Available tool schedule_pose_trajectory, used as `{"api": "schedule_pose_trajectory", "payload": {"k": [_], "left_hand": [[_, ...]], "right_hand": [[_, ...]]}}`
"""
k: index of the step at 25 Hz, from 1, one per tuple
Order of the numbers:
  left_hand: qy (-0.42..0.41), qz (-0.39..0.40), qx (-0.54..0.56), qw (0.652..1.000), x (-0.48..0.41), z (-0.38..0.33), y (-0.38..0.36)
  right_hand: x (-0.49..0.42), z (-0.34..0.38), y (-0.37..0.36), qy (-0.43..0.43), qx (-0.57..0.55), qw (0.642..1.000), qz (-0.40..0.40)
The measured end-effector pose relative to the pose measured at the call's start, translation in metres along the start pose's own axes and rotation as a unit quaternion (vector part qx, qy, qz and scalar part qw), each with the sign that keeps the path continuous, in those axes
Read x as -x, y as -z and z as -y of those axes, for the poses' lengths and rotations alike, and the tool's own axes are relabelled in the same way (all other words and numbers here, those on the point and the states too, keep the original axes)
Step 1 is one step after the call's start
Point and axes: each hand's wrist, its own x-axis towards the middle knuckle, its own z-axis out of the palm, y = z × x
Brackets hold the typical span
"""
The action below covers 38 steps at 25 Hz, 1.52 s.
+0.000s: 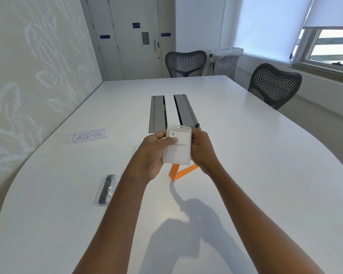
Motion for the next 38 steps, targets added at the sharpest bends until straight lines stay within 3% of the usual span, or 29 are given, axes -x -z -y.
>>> {"api": "schedule_pose_trajectory", "payload": {"k": [4, 8, 12, 20, 27, 38], "left_hand": [[-0.032, -0.061, 0.025, 0.997, 0.009, 0.012, 0.002], [-0.052, -0.090, 0.045, 0.994, 0.009, 0.024, 0.001], [-0.058, -0.129, 0.048, 0.989, 0.006, 0.031, 0.001], [-0.034, -0.188, 0.082, 0.978, -0.001, 0.035, 0.006], [-0.074, -0.202, 0.059, 0.975, -0.008, 0.039, 0.005], [-0.112, -0.266, -0.031, 0.957, -0.011, 0.067, 0.008]], "right_hand": [[-0.003, -0.008, -0.002, -0.042, -0.020, 0.996, -0.070], [0.021, -0.011, -0.018, -0.059, -0.077, 0.995, -0.020], [0.051, -0.008, -0.037, -0.091, -0.142, 0.985, -0.035], [0.097, -0.010, -0.063, -0.195, -0.098, 0.976, -0.024], [0.102, 0.014, -0.059, -0.226, -0.112, 0.968, -0.012], [0.101, 0.019, -0.054, -0.340, -0.177, 0.924, 0.003]]}}
